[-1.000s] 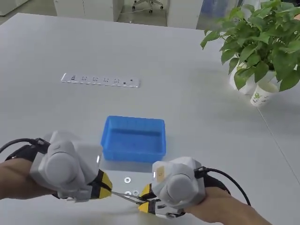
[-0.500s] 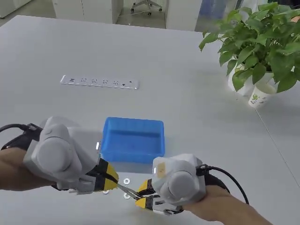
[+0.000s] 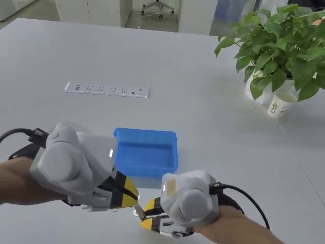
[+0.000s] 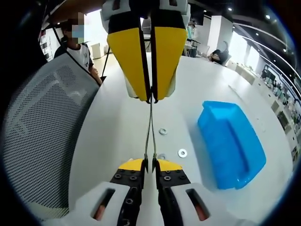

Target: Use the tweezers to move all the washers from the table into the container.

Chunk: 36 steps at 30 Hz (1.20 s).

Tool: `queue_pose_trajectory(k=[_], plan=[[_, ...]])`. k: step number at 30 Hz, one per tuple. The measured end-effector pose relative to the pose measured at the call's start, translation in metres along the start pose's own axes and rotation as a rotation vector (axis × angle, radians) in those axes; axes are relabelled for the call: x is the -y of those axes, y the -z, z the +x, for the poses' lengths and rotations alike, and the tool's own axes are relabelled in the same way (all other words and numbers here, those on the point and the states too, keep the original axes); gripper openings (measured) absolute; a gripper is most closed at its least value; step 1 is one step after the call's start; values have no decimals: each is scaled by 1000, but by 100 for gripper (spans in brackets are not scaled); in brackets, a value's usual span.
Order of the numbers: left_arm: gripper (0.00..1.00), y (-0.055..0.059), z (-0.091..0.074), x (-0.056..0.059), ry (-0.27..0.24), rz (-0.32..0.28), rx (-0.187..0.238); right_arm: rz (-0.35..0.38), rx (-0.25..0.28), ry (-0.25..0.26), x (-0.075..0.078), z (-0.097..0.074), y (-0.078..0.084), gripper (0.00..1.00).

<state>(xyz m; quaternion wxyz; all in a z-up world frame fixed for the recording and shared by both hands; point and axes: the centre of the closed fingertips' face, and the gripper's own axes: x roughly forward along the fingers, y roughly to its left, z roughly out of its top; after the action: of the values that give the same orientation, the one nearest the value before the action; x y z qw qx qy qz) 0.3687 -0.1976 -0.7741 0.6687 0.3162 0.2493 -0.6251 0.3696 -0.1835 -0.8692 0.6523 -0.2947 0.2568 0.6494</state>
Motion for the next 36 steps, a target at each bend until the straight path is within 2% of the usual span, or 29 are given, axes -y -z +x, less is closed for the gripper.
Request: queue_pose_trajectory(k=[10,16,24,36], plan=[[6,-6,6,-1,16,1,19,15,4,-4,-1,0,2,11],[9,0,9,0,22,8,-6,11,4,-4,-2,1,1,11],[9,9,19,4,47,0,-5,14,10,-1,-2,0,2,11],[6,9,17,5,50,27,-5,-6,1,-1,-1,0,1,11]])
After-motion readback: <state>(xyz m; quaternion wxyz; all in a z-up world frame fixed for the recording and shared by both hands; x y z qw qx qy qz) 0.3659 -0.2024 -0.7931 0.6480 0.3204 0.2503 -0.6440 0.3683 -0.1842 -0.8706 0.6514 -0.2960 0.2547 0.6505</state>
